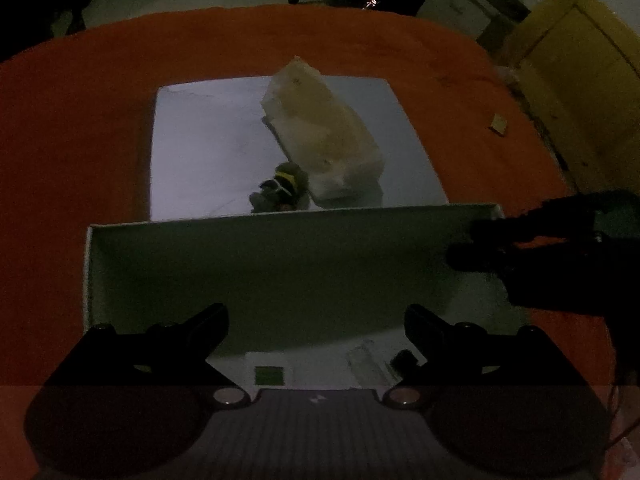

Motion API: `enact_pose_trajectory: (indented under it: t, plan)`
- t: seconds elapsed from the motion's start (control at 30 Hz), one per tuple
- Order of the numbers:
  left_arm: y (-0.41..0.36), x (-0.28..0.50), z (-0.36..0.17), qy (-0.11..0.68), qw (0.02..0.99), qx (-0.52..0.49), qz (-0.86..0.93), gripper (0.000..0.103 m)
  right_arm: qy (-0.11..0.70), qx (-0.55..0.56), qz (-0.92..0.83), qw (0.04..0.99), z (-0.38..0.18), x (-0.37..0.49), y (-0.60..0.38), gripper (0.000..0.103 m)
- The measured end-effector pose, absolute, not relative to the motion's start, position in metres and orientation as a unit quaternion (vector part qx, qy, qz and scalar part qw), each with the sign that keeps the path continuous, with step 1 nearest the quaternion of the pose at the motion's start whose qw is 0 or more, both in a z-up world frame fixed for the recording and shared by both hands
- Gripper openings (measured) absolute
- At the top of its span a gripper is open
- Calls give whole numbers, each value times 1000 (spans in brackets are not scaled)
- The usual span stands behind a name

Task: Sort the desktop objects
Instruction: 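Move both tools back toward the bread and figurine on the sheet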

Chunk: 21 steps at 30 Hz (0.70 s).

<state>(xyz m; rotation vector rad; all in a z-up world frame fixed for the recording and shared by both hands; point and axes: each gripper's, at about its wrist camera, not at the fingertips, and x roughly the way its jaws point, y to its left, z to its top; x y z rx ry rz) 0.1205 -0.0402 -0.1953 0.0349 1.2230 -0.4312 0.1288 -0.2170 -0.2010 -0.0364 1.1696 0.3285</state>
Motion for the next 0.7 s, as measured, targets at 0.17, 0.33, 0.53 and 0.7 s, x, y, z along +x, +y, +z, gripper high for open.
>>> enact_pose_trajectory:
  t: [0.17, 0.33, 0.53, 0.7]
  plan:
    - [-29, 144, -193, 559, 810, 15, -178, 95, 549, -13, 150, 822, -186, 135, -234, 43]
    - [-21, 168, -190, 551, 818, 7, -163, 95, 535, 6, 126, 835, -180, 155, -247, 44]
    - [-25, 189, -194, 545, 824, 10, -152, 96, 511, 30, 125, 850, -178, 177, -256, 53]
    - [-36, 208, -205, 548, 823, 12, -148, 97, 488, 43, 130, 862, -179, 196, -259, 62]
